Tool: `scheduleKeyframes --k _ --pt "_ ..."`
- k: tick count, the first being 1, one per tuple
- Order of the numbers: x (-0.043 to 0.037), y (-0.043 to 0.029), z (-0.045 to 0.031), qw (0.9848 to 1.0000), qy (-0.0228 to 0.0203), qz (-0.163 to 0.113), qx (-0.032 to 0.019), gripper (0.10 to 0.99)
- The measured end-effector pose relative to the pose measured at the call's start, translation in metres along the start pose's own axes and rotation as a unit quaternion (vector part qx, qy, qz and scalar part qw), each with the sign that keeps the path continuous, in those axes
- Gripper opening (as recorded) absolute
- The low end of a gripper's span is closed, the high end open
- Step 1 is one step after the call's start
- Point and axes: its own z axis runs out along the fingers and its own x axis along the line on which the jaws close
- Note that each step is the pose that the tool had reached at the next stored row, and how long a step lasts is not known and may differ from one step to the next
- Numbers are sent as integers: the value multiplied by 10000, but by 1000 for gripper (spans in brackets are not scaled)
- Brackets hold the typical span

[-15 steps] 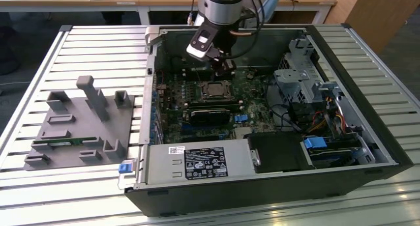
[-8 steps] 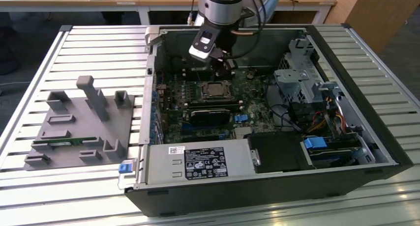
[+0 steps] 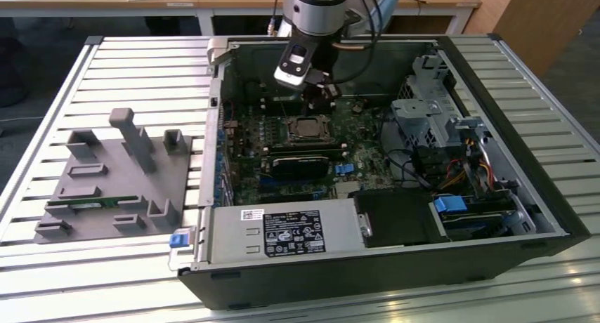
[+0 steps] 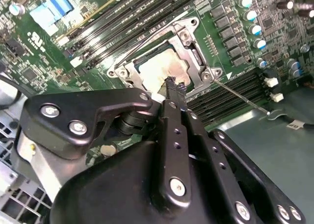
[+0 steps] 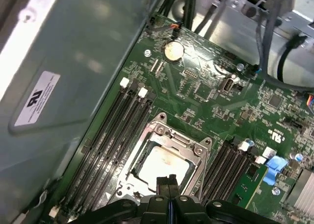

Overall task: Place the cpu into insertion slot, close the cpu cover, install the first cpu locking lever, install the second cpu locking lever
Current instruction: 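Install the first cpu locking lever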

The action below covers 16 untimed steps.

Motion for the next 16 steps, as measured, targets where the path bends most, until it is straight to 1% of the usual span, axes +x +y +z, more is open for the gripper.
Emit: scheduleKeyframes --k 3,4,6,9,12,15,16 --pt "0 0 0 9999 1 -154 -1 106" --pt "0 0 0 9997 2 -254 -2 106" --pt "0 0 0 9994 2 -358 -3 106" --pt "0 0 0 9985 3 -552 -4 106" --pt "0 0 0 9968 5 -803 -6 106" --pt "0 0 1 9942 6 -1071 -8 106" --pt "0 0 1 9932 7 -1166 -8 106"
